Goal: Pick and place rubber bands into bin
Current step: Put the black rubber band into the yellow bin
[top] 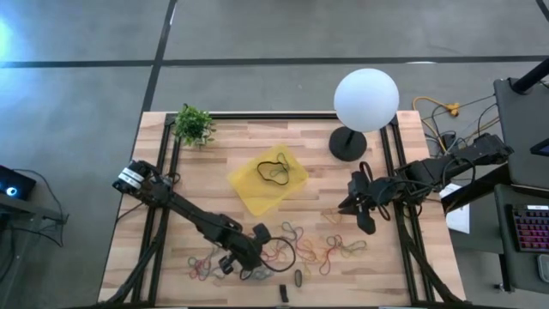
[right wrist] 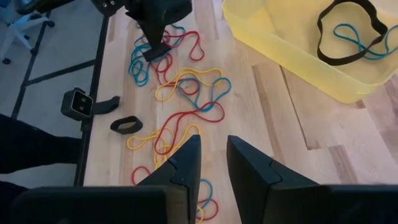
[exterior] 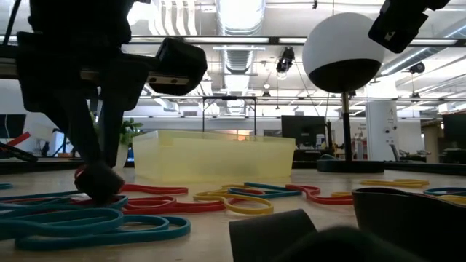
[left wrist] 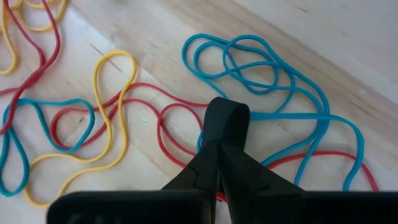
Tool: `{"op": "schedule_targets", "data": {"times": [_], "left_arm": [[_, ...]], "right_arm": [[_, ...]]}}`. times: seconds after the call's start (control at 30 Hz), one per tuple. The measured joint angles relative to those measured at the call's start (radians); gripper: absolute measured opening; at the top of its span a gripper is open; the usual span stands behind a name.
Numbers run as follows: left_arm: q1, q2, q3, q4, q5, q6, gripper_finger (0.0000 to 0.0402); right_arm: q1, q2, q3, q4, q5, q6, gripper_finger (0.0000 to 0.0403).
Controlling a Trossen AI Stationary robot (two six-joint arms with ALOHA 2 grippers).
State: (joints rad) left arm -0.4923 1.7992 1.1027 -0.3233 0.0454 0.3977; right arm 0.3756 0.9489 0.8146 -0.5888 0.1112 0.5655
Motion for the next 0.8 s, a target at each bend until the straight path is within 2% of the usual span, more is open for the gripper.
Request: {"op": "schedule_targets", "data": {"times": [0.1,0.43,0.6,0.8], "left_arm": [[0.002,0.000,0.003,-0.002,-0.005,-0.001,0.0001],[0.036,-0.052,0.094,0.000,-0.121,-0.006,0.0000],[0.082,-0.125,0.113,0.059,-0.166,-0.085,0.0000],[0.151,-0.231,0.101,0.090,-0.387,-0.131,0.0000]], "right_arm": [[0.000,0.000,0.000,0.000,0.001,0.000,0.0068],[0.000,0.000,-0.014,0.000,0.004,0.000,0.0068],[0.000,0.001,-0.020,-0.001,0.005,-0.001,0.0068],[0.000,0.001,-0.022,0.000,0.025,-0.009,0.0068]]}}
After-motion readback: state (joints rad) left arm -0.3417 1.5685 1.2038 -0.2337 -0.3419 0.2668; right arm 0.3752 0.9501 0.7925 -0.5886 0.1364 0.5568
